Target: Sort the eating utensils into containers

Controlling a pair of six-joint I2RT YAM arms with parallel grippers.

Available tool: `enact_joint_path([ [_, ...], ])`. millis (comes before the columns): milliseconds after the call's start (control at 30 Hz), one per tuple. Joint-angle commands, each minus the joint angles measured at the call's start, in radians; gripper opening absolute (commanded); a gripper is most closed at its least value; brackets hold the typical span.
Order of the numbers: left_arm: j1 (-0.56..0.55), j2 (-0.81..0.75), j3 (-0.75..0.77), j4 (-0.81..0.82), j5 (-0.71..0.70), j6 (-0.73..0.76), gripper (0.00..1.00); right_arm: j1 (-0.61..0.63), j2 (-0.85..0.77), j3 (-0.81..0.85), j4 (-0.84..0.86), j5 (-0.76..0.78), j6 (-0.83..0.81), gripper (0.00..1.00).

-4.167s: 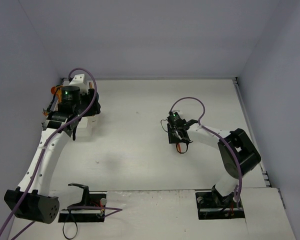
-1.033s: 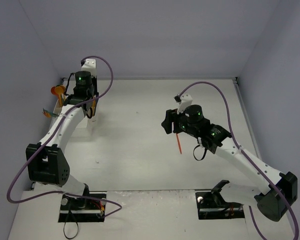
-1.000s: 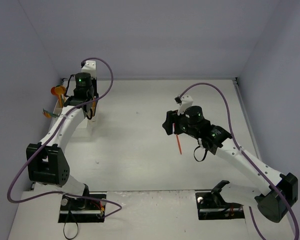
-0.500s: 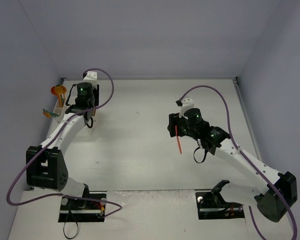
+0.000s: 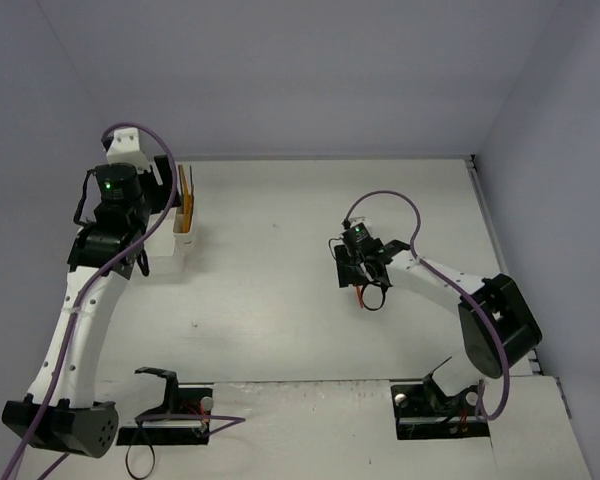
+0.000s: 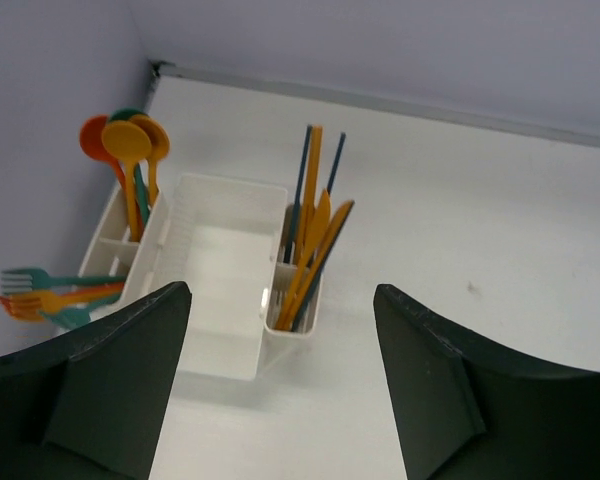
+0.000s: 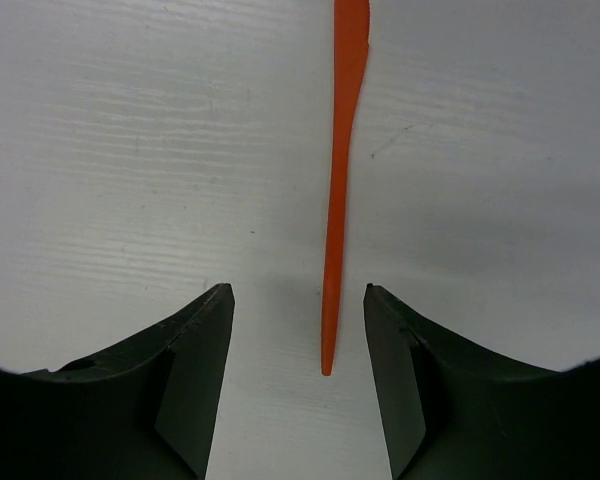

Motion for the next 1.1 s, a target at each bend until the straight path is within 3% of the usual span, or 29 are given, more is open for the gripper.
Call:
enact_joint_path([
  [0, 0.002, -0.05, 0.016, -0.194, 0.124, -0.147, 0.71, -0.016, 0.06, 0.057, -0.009, -0.006, 0.057, 0.51],
  [200, -0.004, -0.103, -0.03, -0.254, 0.177, -0.184, 0.72, -0.023, 0.146, 0.057, -0.007, -0.027, 0.072, 0.48],
  [367, -0.015, -0.115, -0.038, -0.26, 0.221, -0.207, 0.72, -0.019, 0.204, 0.071, -0.004, -0.092, 0.046, 0.36],
  [400, -0.018, -0.113, -0.039, -0.259, 0.228, -0.214, 0.72, -0.016, 0.22, 0.077, -0.003, -0.121, 0.036, 0.33],
  [500, -0.036, -0.107, -0.043, -0.258, 0.26, -0.243, 0.72, 0.019, 0.242, 0.1, 0.0, -0.149, 0.001, 0.07],
  [567, -0.061, -0.102, -0.042, -0.254, 0.267, -0.27, 0.72, 0.054, 0.247, 0.123, 0.001, -0.152, -0.011, 0.0],
  [867, -0.25, -0.055, -0.031, -0.203, 0.246, -0.385, 0.72, 0.24, 0.175, 0.285, 0.088, -0.218, -0.022, 0.0],
  [1067, -0.284, -0.042, -0.052, -0.118, 0.27, -0.47, 0.72, 0.292, 0.028, 0.324, 0.214, -0.259, -0.039, 0.0],
])
